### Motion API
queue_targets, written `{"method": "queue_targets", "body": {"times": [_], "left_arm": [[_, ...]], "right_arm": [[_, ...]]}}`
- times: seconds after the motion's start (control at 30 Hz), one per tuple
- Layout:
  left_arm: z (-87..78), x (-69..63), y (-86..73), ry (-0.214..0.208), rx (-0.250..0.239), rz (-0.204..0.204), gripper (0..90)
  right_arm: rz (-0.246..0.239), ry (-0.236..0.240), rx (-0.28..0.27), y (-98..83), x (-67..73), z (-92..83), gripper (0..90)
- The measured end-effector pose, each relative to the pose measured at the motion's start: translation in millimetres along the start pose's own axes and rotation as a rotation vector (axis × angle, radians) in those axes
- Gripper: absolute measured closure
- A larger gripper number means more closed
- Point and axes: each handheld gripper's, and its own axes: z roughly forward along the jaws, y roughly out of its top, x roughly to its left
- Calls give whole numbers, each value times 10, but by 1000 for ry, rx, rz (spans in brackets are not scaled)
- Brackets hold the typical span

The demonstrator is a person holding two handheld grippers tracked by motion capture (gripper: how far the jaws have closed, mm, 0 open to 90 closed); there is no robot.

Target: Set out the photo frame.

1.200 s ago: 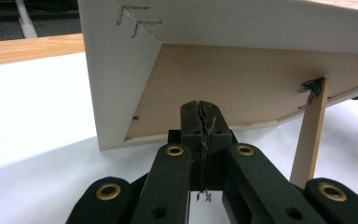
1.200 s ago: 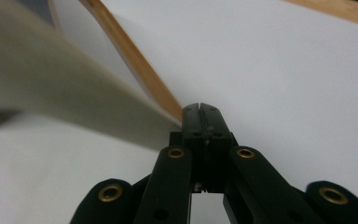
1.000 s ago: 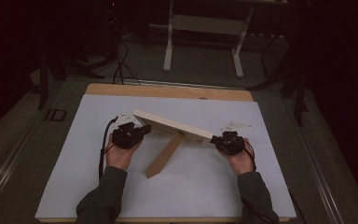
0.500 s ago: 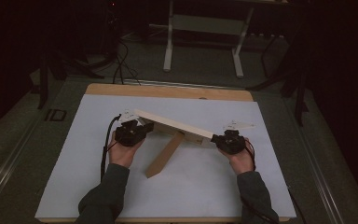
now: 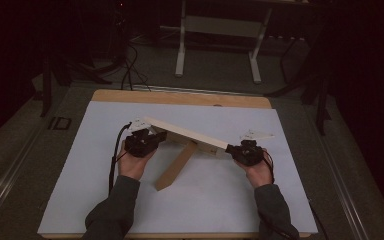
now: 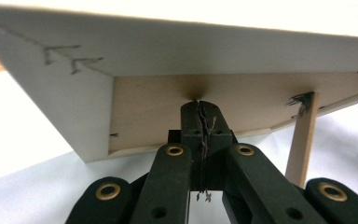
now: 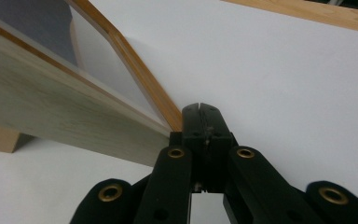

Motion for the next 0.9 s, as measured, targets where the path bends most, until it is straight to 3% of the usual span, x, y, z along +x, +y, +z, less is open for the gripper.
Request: {"method": "queue_targets", "body": {"times": [0.47,0.9], "left_arm": [[19,-89,64,-24,2,14,900],[70,-256,148,-63,24,61,900]], "right_arm": [[-20,19,2,6,61,-3,900],[-39,33,11,11,126,6,900]]}}
